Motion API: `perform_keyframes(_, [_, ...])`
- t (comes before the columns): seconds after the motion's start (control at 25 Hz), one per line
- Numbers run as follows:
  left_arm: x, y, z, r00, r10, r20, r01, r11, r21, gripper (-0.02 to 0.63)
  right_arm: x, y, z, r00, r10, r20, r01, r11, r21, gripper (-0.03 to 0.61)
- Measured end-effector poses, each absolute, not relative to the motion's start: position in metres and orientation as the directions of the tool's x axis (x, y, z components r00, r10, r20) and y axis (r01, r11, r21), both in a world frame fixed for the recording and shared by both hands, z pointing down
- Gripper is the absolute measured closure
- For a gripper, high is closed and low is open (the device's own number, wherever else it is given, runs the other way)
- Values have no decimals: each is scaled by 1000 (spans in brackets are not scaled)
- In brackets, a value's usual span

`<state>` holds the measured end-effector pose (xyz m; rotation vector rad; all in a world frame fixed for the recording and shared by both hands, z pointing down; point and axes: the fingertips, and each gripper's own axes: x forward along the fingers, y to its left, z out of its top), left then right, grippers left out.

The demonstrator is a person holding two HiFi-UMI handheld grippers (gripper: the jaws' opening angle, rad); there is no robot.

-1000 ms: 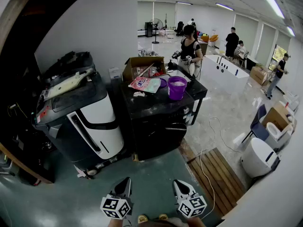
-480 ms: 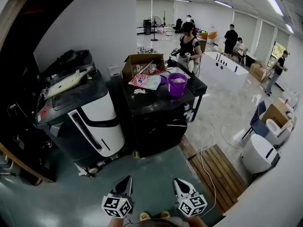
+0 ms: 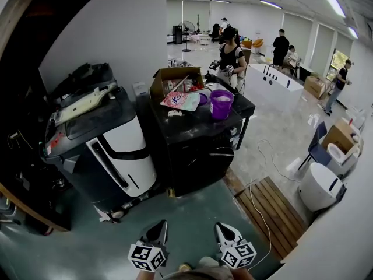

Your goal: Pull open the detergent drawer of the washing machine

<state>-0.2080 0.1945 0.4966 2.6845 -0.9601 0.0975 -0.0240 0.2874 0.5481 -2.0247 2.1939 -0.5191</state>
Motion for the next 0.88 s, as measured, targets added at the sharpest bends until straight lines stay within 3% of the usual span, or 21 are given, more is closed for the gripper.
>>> perform_keyframes(0.88, [-193, 108, 502, 791, -597, 135, -610, -751, 251, 594, -13, 207, 552, -87, -985, 146, -949, 37, -314, 586])
